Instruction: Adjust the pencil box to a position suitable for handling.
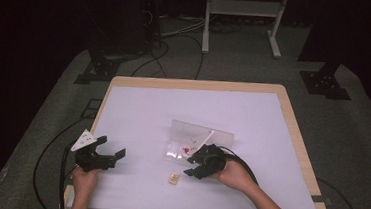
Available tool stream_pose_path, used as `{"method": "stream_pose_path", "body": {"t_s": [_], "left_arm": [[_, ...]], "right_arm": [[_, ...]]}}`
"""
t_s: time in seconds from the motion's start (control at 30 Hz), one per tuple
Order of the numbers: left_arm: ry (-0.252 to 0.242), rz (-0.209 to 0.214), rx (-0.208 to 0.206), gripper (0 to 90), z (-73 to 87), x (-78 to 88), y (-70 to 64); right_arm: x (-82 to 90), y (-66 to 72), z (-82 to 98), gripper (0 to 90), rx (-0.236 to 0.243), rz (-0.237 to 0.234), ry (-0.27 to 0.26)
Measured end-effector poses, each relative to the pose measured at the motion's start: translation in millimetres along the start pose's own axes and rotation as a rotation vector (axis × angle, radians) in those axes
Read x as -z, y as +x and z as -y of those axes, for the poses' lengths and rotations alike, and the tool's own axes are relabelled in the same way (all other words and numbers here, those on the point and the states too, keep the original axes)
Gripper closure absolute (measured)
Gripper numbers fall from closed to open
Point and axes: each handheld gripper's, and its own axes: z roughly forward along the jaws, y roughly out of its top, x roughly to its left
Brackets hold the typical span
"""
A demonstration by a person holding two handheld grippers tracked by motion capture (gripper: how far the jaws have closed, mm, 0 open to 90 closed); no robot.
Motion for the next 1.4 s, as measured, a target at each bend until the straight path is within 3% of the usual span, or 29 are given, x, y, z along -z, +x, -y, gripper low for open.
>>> {"method": "stream_pose_path", "body": {"t_s": [1.4], "left_arm": [[-0.004,0.001,-0.001,0.0,0.0,0.5,0.3]], "right_arm": [[-35.4,14.4,-20.9,47.7,0.032,-0.091,0.022]]}}
